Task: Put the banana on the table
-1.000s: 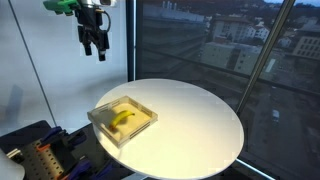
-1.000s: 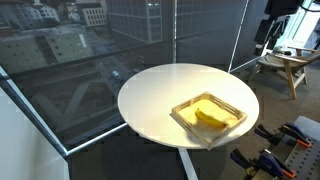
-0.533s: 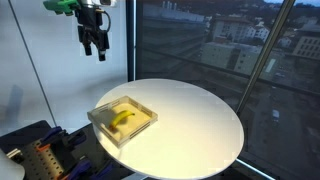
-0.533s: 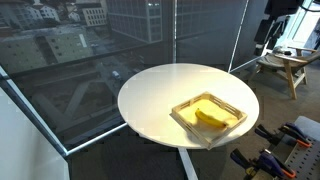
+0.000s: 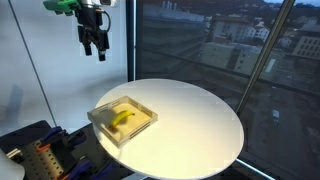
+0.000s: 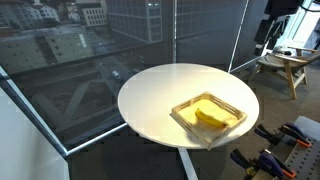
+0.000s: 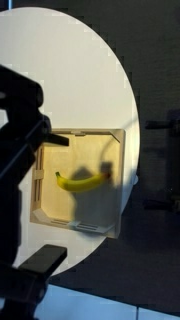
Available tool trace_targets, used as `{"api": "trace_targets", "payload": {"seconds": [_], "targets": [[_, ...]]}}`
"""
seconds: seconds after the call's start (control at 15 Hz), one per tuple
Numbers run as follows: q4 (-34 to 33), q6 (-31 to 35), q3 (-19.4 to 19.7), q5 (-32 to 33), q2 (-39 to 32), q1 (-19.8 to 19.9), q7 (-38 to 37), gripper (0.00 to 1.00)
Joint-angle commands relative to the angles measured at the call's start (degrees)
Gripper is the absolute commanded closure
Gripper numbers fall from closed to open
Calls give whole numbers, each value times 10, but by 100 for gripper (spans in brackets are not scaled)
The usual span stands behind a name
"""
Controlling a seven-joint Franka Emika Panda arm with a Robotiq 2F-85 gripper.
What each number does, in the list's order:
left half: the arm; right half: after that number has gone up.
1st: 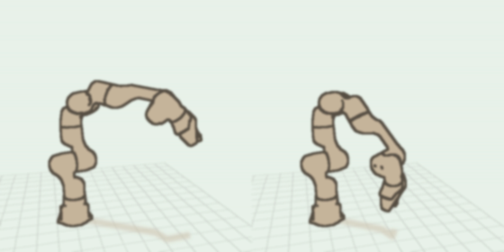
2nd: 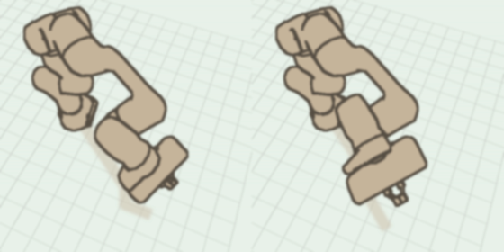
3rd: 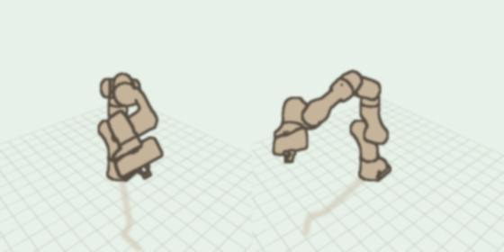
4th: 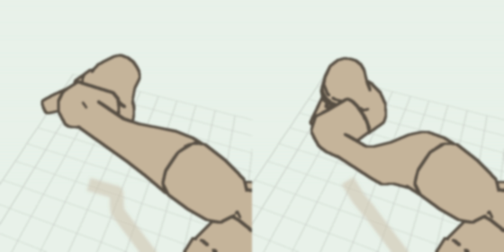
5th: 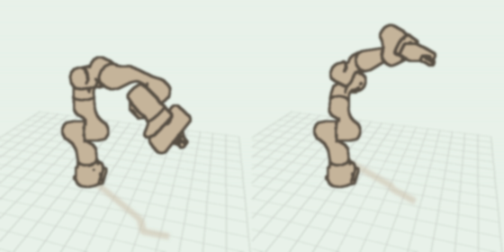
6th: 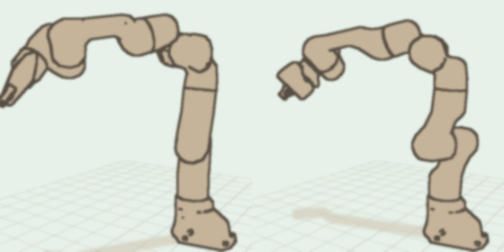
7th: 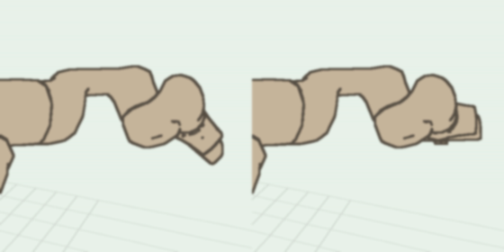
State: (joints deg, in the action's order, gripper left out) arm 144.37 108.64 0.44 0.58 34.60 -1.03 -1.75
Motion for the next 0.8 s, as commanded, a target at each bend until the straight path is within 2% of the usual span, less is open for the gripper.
{"api": "trace_targets", "payload": {"seconds": [0.0, 0.73], "targets": [[-3, 0, -3, -3, -2, 4, 2, 0], [-17, 29, 1, -18, -34, 4, -3, 0]]}}
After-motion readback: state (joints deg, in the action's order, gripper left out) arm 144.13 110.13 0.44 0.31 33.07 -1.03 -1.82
